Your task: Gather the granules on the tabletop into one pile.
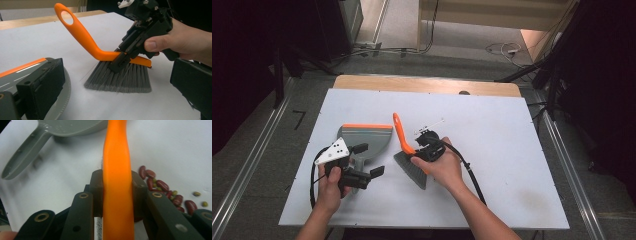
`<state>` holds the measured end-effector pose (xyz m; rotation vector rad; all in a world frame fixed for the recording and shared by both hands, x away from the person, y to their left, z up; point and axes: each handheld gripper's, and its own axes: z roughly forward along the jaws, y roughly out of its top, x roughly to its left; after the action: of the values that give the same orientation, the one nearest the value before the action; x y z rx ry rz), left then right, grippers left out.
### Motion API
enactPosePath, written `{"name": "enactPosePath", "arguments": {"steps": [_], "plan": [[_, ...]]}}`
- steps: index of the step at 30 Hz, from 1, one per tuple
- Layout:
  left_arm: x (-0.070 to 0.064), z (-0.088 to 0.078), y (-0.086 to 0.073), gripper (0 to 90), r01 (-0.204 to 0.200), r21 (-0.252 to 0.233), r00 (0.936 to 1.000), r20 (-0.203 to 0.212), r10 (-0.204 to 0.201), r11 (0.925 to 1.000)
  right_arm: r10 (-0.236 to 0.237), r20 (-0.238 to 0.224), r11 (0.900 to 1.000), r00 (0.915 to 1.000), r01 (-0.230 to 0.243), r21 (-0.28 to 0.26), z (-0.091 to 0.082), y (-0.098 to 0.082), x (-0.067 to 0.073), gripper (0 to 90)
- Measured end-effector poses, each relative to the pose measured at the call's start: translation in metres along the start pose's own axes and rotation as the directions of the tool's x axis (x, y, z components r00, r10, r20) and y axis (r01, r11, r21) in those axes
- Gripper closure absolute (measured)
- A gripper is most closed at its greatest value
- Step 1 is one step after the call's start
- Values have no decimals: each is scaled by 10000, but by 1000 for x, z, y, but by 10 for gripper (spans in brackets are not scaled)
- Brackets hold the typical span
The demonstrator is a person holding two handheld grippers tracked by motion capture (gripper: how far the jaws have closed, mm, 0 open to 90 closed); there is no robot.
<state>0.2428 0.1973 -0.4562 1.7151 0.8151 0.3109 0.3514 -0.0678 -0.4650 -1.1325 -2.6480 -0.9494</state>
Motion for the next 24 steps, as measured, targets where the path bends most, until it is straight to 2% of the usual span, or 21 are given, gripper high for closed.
{"name": "enactPosePath", "arguments": {"steps": [12, 17, 24], "plan": [[0, 0, -1, 2, 3, 31, 10000, -3, -3, 10000, 797, 533, 9968, 9954, -790, -152, -4, -2, -28, 672], [1, 0, -1, 2, 15, 25, 10000, -24, -15, 10000, 822, 784, 9965, 9935, -810, -190, -8, -3, -32, 671], [0, 0, -1, 2, 1, 67, 10000, -12, -1, 10000, 1118, 1021, 9936, 9885, -1093, -294, -15, -8, -43, 668]]}}
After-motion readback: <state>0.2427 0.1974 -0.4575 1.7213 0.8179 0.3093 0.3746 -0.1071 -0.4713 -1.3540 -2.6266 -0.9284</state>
